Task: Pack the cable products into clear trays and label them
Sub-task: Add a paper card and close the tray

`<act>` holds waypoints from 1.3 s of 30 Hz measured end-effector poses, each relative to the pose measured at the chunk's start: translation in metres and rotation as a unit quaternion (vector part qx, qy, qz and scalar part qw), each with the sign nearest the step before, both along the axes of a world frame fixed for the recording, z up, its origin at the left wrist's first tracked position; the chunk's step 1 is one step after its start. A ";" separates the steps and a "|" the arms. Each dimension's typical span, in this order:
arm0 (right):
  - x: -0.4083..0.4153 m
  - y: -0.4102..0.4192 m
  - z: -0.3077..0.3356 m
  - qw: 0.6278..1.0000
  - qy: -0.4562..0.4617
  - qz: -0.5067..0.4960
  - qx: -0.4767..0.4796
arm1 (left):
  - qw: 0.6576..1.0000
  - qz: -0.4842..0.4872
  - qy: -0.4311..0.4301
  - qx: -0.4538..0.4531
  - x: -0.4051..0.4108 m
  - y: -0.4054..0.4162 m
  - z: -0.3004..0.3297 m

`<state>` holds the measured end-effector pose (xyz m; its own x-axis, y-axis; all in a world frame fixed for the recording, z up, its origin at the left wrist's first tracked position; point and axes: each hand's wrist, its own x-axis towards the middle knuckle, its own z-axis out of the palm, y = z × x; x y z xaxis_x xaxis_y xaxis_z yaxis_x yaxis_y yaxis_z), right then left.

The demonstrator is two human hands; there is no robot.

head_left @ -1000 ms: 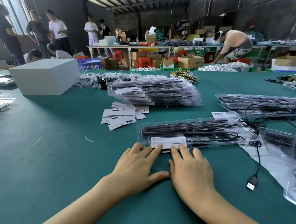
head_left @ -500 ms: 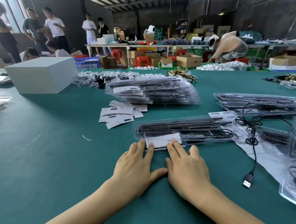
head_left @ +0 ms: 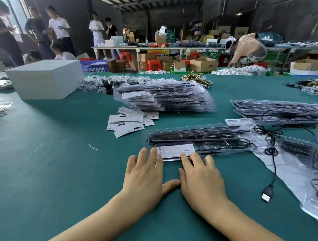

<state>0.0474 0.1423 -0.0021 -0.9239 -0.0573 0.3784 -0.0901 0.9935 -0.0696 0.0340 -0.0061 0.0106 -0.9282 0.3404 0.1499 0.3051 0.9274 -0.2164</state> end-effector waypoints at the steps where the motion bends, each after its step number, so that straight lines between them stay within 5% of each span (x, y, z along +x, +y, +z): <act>1: 0.000 0.001 -0.001 1.000 0.020 0.000 -0.010 | 1.000 -0.003 0.004 -0.005 -0.001 0.000 -0.001; 9: -0.004 0.006 -0.001 0.993 0.026 0.004 -0.111 | 0.987 -0.055 0.151 -0.018 0.001 0.006 0.008; 13: -0.009 0.009 0.003 0.990 0.030 0.037 -0.135 | 0.973 -0.073 0.150 0.161 -0.005 0.000 0.007; 18: -0.010 0.011 0.000 0.990 0.022 0.047 -0.132 | 0.912 0.078 0.123 0.383 -0.029 -0.023 0.007; 20: -0.009 0.010 0.000 0.989 0.022 0.050 -0.134 | 0.865 0.151 0.048 0.477 -0.043 -0.037 0.006; 25: -0.009 0.011 0.001 0.989 0.027 0.054 -0.138 | 0.634 0.146 -0.205 0.731 -0.054 -0.048 0.009; 28: -0.008 0.012 0.001 0.989 0.025 0.054 -0.139 | 0.581 0.135 -0.233 0.768 -0.054 -0.049 0.013; 36: -0.009 0.011 0.002 0.979 0.046 0.077 -0.184 | 0.669 0.128 -0.201 0.704 -0.053 -0.046 0.002; 39: -0.010 0.010 0.002 0.979 0.044 0.080 -0.182 | 0.745 0.115 -0.160 0.637 -0.049 -0.039 -0.004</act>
